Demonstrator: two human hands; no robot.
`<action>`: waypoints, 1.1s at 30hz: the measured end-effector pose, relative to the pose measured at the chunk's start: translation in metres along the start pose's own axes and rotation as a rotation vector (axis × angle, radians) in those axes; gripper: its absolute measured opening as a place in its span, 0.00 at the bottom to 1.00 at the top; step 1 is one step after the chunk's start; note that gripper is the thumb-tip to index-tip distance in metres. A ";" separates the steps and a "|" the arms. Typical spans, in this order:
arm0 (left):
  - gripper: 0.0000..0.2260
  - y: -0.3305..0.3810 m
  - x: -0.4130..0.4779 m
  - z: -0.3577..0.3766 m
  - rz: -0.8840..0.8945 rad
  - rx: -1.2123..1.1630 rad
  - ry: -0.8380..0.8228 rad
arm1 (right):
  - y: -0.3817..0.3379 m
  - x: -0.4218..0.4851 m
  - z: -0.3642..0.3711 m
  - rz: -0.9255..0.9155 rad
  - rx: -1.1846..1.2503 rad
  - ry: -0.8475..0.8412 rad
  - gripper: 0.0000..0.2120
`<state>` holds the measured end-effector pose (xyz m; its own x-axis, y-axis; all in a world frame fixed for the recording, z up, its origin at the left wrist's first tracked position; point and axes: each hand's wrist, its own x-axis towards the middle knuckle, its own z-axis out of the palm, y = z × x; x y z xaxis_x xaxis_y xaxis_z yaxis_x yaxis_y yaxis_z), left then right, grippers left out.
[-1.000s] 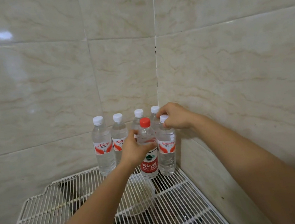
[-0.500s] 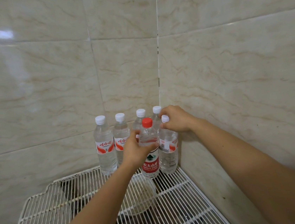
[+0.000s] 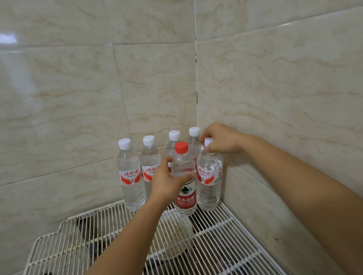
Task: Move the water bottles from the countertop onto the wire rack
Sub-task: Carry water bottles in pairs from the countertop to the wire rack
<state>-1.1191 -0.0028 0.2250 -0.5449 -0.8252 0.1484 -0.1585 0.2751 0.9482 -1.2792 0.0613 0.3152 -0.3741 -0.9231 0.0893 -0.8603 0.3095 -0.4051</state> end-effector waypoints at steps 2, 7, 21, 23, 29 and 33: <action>0.25 0.000 0.001 0.001 -0.003 0.002 0.001 | 0.002 -0.001 0.001 -0.005 0.039 -0.006 0.13; 0.28 -0.002 0.001 0.002 -0.003 0.022 0.007 | 0.003 -0.002 0.008 0.043 -0.233 0.114 0.18; 0.27 -0.003 0.002 0.005 0.000 0.011 0.044 | 0.007 -0.001 0.012 -0.061 0.033 0.096 0.16; 0.27 -0.002 0.001 0.005 0.007 0.015 0.053 | 0.007 -0.001 0.014 -0.058 0.032 0.119 0.16; 0.27 -0.001 -0.004 0.006 0.012 0.057 0.092 | 0.007 -0.002 0.018 -0.046 0.016 0.152 0.15; 0.31 -0.003 -0.007 0.007 0.005 0.094 0.105 | 0.008 -0.003 0.019 -0.045 0.027 0.137 0.15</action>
<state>-1.1208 0.0059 0.2195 -0.4572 -0.8697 0.1859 -0.2357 0.3201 0.9176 -1.2783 0.0625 0.2940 -0.3809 -0.8953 0.2309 -0.8684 0.2606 -0.4219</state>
